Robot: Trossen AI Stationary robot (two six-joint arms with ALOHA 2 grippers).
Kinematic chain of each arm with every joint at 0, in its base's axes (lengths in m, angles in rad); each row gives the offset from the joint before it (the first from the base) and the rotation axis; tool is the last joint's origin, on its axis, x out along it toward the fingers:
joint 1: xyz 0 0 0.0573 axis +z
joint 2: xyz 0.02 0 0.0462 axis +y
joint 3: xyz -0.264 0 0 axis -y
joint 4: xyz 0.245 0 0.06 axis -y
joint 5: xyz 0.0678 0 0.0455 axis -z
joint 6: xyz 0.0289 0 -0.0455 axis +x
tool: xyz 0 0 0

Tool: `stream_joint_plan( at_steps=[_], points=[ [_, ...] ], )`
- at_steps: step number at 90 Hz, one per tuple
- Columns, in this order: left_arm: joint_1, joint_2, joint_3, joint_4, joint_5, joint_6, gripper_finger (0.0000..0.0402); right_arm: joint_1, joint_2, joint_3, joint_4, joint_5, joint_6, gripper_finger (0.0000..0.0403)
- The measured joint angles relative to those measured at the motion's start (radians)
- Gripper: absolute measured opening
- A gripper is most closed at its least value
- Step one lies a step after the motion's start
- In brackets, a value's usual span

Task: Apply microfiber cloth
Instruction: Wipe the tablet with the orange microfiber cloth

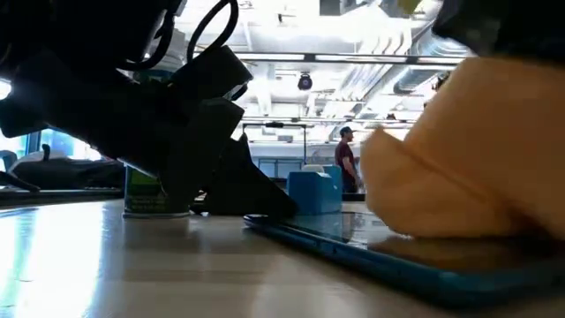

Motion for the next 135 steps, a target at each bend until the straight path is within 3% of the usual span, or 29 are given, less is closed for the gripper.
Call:
stream_joint_plan(
  at_steps=[17, 39, 49, 82, 99, 119, 135],
  points=[
    [0.0, 0.0, 0.0, 0.001, -0.001, 0.008, 0.0, -0.084, -0.001, 0.002, 0.053, 0.084, -0.052, 0.0],
    [0.0, 0.0, 0.0, -0.001, -0.002, 0.008, 0.0, -0.122, 0.046, 0.002, 0.056, -0.046, -0.04, 0.0],
    [0.0, 0.0, 0.0, -0.001, -0.002, 0.008, 0.0, -0.093, 0.056, 0.006, 0.07, -0.119, -0.021, 0.0],
    [0.0, 0.0, 0.001, -0.002, -0.003, 0.005, 0.0, 0.077, 0.052, 0.005, 0.083, -0.183, 0.18, 0.0],
    [0.0, 0.0, 0.001, -0.002, -0.003, -0.001, 0.0, 0.131, 0.056, 0.001, 0.146, -0.255, 0.2, 0.0],
    [0.0, 0.0, 0.001, -0.001, -0.002, -0.001, 0.0, 0.114, 0.042, 0.001, 0.138, -0.091, 0.199, 0.0],
    [0.0, 0.0, 0.0, -0.001, 0.0, 0.008, 0.0, 0.033, 0.052, 0.004, 0.053, -0.088, 0.202, 0.0]
  ],
)
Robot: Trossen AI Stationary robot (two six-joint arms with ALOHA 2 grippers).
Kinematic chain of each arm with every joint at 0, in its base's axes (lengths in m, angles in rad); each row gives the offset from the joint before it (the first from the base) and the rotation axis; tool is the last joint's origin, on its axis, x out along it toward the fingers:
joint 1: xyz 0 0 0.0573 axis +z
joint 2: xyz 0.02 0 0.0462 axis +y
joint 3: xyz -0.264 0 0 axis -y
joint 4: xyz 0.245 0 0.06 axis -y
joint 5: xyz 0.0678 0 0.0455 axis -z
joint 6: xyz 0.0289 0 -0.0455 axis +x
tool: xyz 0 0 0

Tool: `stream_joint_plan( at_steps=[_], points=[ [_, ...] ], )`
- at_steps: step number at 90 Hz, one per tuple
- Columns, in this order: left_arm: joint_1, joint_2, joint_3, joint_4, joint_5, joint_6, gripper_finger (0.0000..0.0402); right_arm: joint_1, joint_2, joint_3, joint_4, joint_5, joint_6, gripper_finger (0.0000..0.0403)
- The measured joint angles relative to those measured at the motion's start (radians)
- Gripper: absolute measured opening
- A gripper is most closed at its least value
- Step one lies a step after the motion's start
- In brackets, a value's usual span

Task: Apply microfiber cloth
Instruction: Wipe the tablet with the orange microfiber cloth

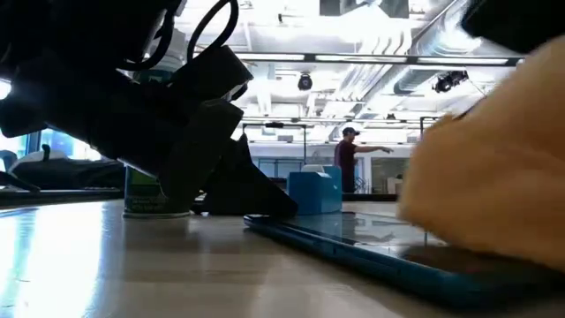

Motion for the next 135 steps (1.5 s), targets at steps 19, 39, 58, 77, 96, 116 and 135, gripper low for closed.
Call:
stream_joint_plan(
  at_steps=[19, 39, 58, 77, 96, 116, 135],
  points=[
    [0.0, 0.0, 0.0, 0.0, 0.001, 0.008, 0.0, -0.079, 0.004, 0.002, -0.036, 0.073, -0.03, 0.0],
    [-0.001, -0.001, 0.0, -0.002, 0.002, 0.009, 0.0, -0.093, 0.005, 0.0, -0.09, 0.114, 0.02, 0.0],
    [-0.001, -0.001, 0.0, -0.004, -0.001, 0.012, 0.0, -0.005, -0.009, 0.003, -0.088, -0.052, 0.064, 0.0],
    [-0.002, 0.0, 0.0, -0.002, -0.002, 0.021, 0.0, 0.101, -0.033, 0.0, -0.103, -0.092, 0.193, 0.0],
    [-0.002, 0.0, 0.0, 0.01, -0.002, 0.034, 0.0, 0.131, -0.048, -0.004, -0.022, -0.047, 0.137, 0.0],
    [-0.002, 0.0, 0.0, 0.025, -0.002, 0.043, 0.0, 0.029, -0.009, -0.002, 0.064, 0.076, 0.036, 0.0],
    [-0.002, 0.0, 0.0, 0.023, -0.003, 0.045, 0.0, -0.076, 0.058, -0.002, 0.191, 0.085, -0.081, 0.0]
  ],
)
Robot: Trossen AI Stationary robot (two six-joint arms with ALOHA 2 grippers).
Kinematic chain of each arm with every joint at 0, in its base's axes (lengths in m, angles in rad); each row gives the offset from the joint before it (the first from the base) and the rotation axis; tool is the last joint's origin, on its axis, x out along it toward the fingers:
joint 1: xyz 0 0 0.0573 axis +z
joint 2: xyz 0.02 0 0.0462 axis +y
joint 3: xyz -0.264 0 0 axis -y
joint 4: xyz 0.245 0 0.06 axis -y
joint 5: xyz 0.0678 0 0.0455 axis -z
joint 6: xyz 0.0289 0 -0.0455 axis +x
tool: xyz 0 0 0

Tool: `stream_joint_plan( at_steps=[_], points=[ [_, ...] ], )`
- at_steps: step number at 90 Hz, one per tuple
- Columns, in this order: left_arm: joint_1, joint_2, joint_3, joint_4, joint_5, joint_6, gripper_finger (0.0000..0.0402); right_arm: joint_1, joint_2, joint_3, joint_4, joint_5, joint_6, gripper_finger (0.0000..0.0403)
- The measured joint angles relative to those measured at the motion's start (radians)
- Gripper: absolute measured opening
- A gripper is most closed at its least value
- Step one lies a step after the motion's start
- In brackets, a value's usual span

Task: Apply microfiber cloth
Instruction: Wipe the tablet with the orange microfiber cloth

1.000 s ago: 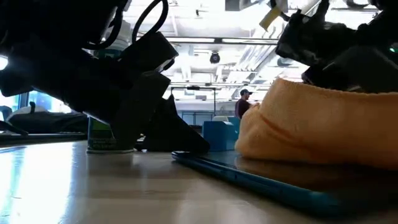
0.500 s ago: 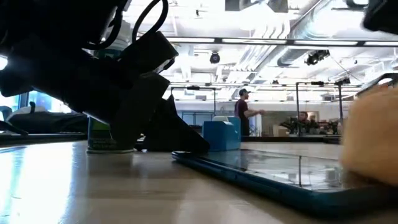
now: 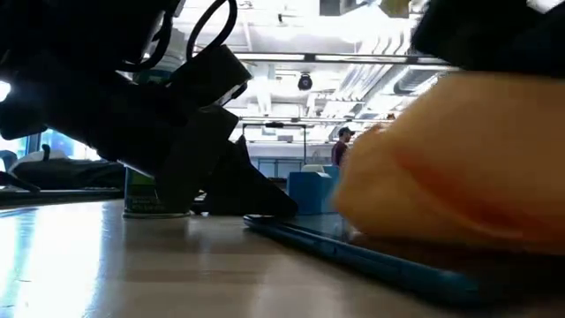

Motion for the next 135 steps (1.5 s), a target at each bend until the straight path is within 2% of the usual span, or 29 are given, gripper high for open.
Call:
stream_joint_plan(
  at_steps=[12, 27, 39, 48, 56, 75, 85, 90, 97, 105, 116, 124, 129, 135],
  points=[
    [0.0, 0.0, 0.0, -0.001, -0.001, 0.008, 0.0, -0.036, 0.05, 0.001, 0.105, -0.031, -0.039, 0.0],
    [0.0, 0.0, 0.0, -0.003, -0.001, 0.008, 0.0, -0.041, 0.086, 0.002, 0.26, -0.221, -0.11, 0.0],
    [0.0, 0.0, 0.0, -0.004, -0.001, 0.008, 0.0, -0.02, 0.087, 0.002, 0.274, -0.363, -0.081, 0.0],
    [0.0, 0.0, 0.0, -0.004, -0.001, 0.008, 0.0, -0.001, 0.086, 0.004, 0.255, -0.39, -0.059, 0.0],
    [0.0, 0.0, 0.0, -0.004, -0.001, 0.008, 0.0, 0.008, 0.086, 0.004, 0.252, -0.347, -0.058, 0.0],
    [0.0, -0.001, 0.0, 0.002, 0.0, 0.008, 0.0, -0.031, 0.087, 0.003, 0.204, -0.063, -0.081, 0.0],
    [0.0, -0.001, 0.001, 0.002, 0.0, 0.008, 0.0, -0.068, 0.087, 0.002, 0.164, 0.053, -0.041, 0.0],
    [0.0, -0.001, 0.001, 0.002, 0.0, 0.008, 0.0, -0.084, 0.088, 0.002, 0.153, 0.089, -0.004, 0.0],
    [0.0, -0.001, 0.001, 0.002, 0.0, 0.008, 0.0, -0.108, 0.088, 0.002, 0.155, 0.085, 0.021, 0.0],
    [0.0, -0.002, 0.0, 0.002, -0.003, 0.017, 0.0, -0.117, 0.088, 0.0, 0.191, 0.014, -0.04, 0.0],
    [0.0, -0.002, 0.0, 0.002, -0.005, 0.018, 0.0, -0.112, 0.089, 0.0, 0.274, -0.225, -0.169, 0.0],
    [0.0, -0.002, 0.0, 0.002, -0.005, 0.018, 0.0, -0.094, 0.088, 0.001, 0.287, -0.376, -0.155, 0.0],
    [0.0, -0.002, 0.0, 0.002, -0.005, 0.017, 0.0, -0.077, 0.088, 0.002, 0.281, -0.417, -0.127, 0.0],
    [0.0, -0.002, 0.0, 0.002, -0.005, 0.016, 0.0, -0.053, 0.087, 0.003, 0.266, -0.419, -0.093, 0.0]
  ],
)
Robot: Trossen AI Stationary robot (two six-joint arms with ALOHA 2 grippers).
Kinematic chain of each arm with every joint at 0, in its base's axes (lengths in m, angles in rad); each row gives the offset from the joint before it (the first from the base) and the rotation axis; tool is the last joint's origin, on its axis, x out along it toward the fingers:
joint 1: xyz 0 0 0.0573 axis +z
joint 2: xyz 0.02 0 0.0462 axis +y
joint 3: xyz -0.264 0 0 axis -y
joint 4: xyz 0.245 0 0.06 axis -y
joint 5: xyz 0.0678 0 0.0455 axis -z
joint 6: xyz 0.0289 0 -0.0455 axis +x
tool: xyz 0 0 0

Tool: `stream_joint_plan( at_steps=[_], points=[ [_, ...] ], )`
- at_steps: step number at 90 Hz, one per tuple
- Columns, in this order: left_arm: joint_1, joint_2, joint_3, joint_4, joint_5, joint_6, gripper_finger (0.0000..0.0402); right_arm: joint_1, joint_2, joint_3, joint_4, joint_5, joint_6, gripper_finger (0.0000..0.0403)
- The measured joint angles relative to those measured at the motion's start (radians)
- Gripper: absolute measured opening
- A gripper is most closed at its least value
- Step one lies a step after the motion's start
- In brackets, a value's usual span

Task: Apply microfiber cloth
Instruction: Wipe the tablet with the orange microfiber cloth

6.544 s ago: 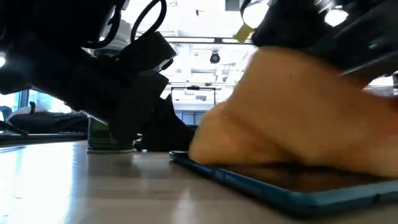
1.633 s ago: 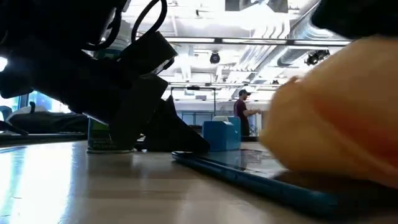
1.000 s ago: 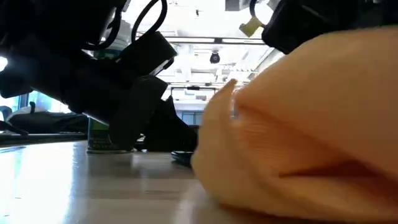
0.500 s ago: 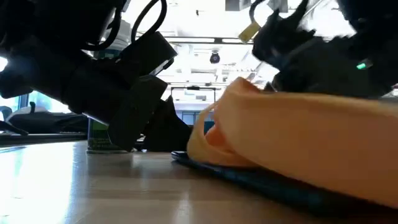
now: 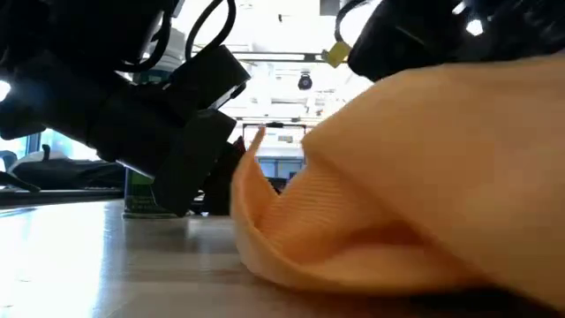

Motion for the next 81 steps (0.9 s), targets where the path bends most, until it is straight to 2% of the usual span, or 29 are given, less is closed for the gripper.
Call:
stream_joint_plan(
  at_steps=[22, 45, 50, 61, 66, 81],
  points=[
    [-0.001, 0.002, 0.001, 0.001, 0.013, -0.001, 0.0, 0.084, -0.002, 0.0, -0.01, -0.025, 0.108, 0.0],
    [0.0, 0.001, 0.0, 0.001, -0.002, 0.0, 0.0, 0.126, -0.08, -0.005, -0.076, -0.203, 0.147, 0.0],
    [0.0, 0.001, 0.0, 0.002, -0.009, 0.0, 0.0, 0.13, -0.119, -0.002, -0.102, -0.171, 0.13, 0.0],
    [0.0, 0.0, -0.001, 0.011, -0.008, 0.008, 0.0, 0.114, -0.147, -0.003, -0.164, 0.039, 0.033, 0.0],
    [0.0, -0.01, -0.001, 0.016, -0.004, 0.034, 0.0, 0.09, -0.147, -0.003, -0.153, 0.102, -0.007, 0.0],
    [-0.018, -0.113, -0.005, -0.051, -0.035, 0.116, 0.0, -0.006, -0.095, -0.003, -0.146, 0.127, -0.033, 0.0]
  ],
)
